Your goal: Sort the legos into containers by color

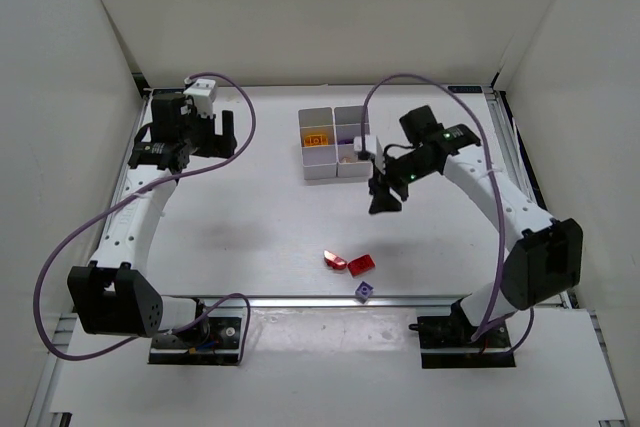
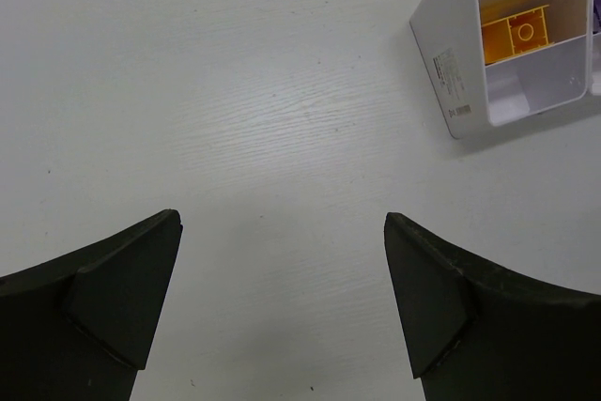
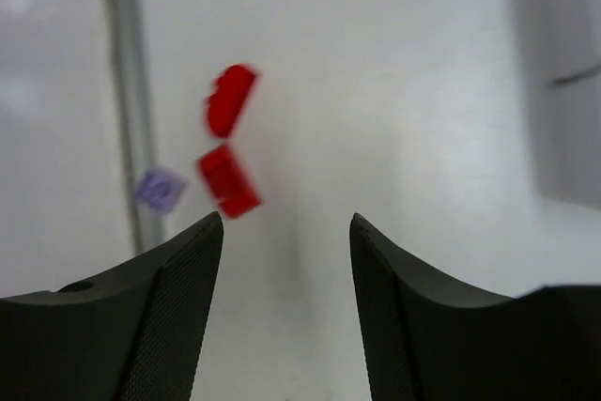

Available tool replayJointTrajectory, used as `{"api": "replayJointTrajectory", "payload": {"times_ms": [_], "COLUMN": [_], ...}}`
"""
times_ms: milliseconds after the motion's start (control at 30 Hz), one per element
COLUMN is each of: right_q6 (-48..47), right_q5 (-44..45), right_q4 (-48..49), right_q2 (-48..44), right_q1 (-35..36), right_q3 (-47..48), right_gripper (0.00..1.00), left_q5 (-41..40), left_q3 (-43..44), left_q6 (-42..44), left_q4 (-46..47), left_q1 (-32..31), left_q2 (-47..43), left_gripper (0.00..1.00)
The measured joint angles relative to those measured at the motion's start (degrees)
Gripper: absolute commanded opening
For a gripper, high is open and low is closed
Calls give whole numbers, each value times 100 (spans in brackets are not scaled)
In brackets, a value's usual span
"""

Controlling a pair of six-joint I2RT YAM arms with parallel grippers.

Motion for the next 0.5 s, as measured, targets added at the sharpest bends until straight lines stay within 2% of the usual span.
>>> {"api": "replayJointTrajectory", "payload": {"times_ms": [133, 333, 500], "right_q6": [-334, 162, 800], "right_q5": [-452, -179, 846], "right_q4": [-824, -271, 636], "right_q2": [66, -527, -907], "right_q1": [400, 2033, 2861], "right_q3": [-516, -1902, -2704], "right_gripper": [64, 66, 67], "left_q5": [42, -120, -474], "left_q3": [0, -92, -468], "left_q6": [-24, -175, -262], "left_q4": [-28, -39, 4], "left_q1": [0, 0, 0], "left_q2": [0, -68, -365], "left_gripper": [99, 100, 100]}}
